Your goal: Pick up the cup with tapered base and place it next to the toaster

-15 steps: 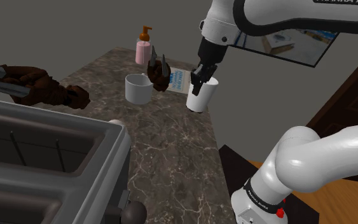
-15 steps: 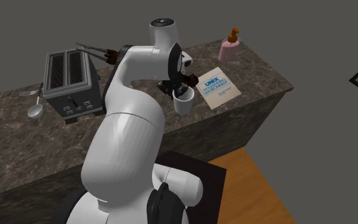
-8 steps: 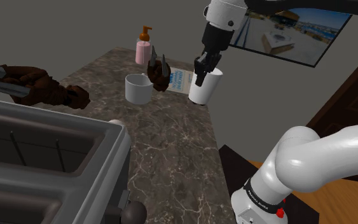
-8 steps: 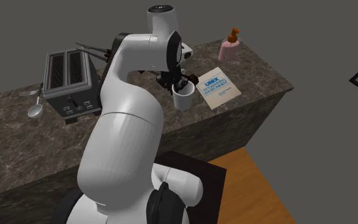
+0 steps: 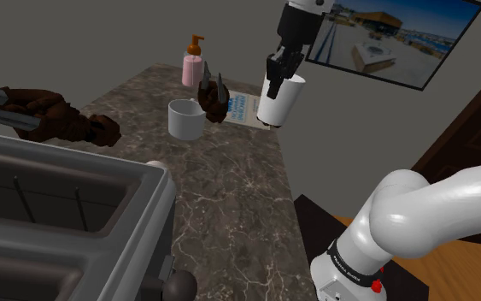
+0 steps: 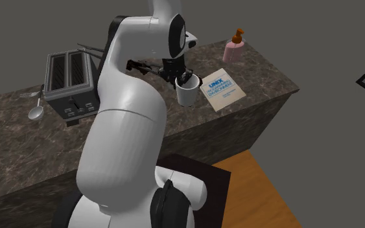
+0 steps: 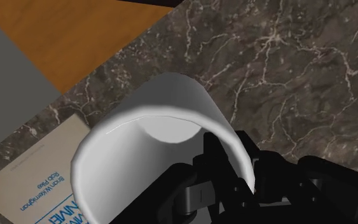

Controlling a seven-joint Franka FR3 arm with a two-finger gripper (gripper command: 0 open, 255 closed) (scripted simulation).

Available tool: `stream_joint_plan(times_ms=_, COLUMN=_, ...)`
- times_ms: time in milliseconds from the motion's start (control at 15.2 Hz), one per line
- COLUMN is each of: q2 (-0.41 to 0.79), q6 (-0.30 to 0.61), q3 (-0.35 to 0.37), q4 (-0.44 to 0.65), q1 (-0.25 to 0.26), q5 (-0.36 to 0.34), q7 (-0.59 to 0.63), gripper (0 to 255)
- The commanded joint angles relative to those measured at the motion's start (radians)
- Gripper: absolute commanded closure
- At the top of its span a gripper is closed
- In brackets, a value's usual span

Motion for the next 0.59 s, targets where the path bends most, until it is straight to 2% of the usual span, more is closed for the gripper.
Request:
stream_joint_plan(times_ms=0, q2=0.003, q6=-0.025, q3=-0.003, q4=0.028, q1=-0.001, q5=-0.002, q7=-0.003, gripper=255)
stream_joint_plan(times_ms=528, q2=0.045, q6=-0.125, q3=-0.005, q4=0.17, q1=-0.007, q5=-0.009, q7=-0.004, gripper=255)
